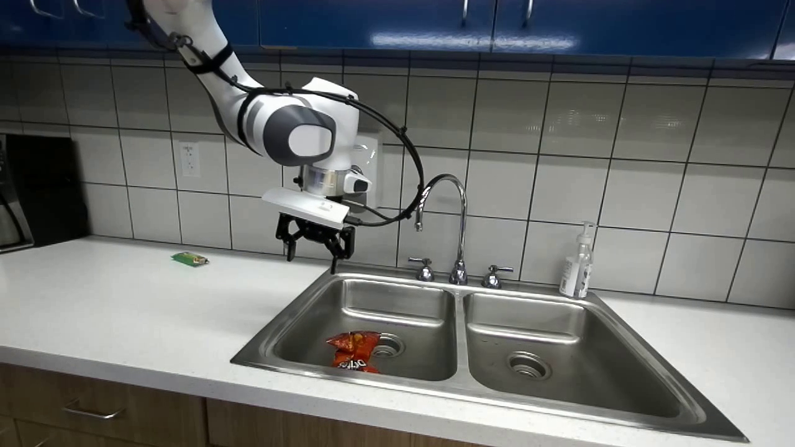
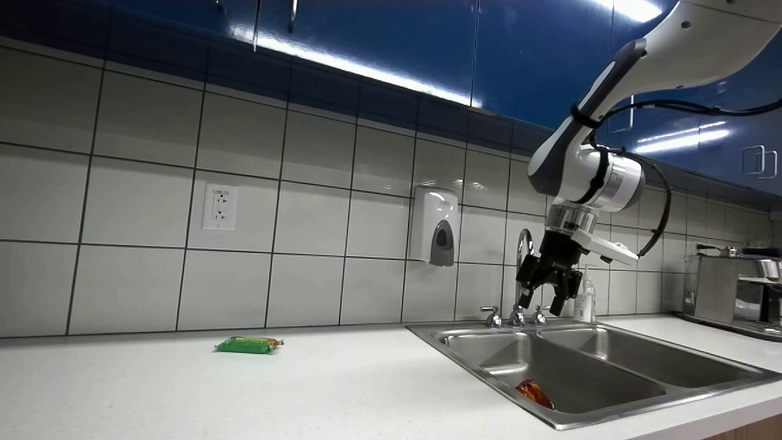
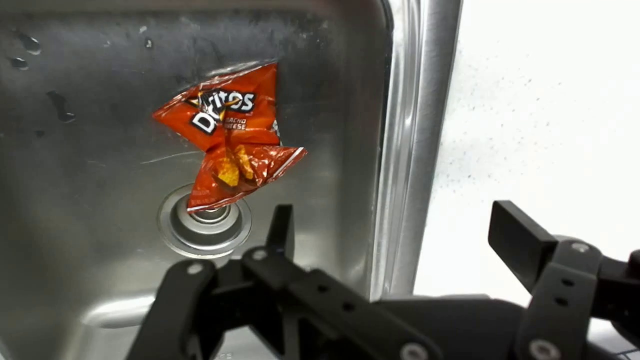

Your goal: Place the pack of doritos in the left sink

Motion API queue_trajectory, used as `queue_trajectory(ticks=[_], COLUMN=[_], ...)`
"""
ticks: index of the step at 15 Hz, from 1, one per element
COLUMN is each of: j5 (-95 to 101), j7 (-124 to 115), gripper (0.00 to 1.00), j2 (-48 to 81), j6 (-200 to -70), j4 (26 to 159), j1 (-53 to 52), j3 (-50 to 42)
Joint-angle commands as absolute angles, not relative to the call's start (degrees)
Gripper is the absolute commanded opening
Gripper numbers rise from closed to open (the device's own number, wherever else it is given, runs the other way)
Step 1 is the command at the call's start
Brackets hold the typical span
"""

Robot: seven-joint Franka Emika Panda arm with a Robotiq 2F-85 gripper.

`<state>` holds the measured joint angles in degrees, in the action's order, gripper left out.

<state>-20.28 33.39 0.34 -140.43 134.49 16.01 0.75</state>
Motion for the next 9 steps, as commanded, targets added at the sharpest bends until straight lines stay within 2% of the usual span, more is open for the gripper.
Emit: queue_trajectory(ticks=[1, 6, 7, 9], j5=[-22.1, -21.0, -20.1, -20.1], j7=[38.7, 41.2, 38.5, 39.0], gripper=[1.0, 1.0, 1.0, 1.0], j2=[-6.9, -12.5, -8.6, -10.3], j6=[-136.7, -134.5, -136.4, -136.0], j4=[139.7, 143.9, 141.3, 142.6], j1=[12.4, 8.9, 8.4, 7.6], j3=[-3.5, -7.6, -7.7, -8.5])
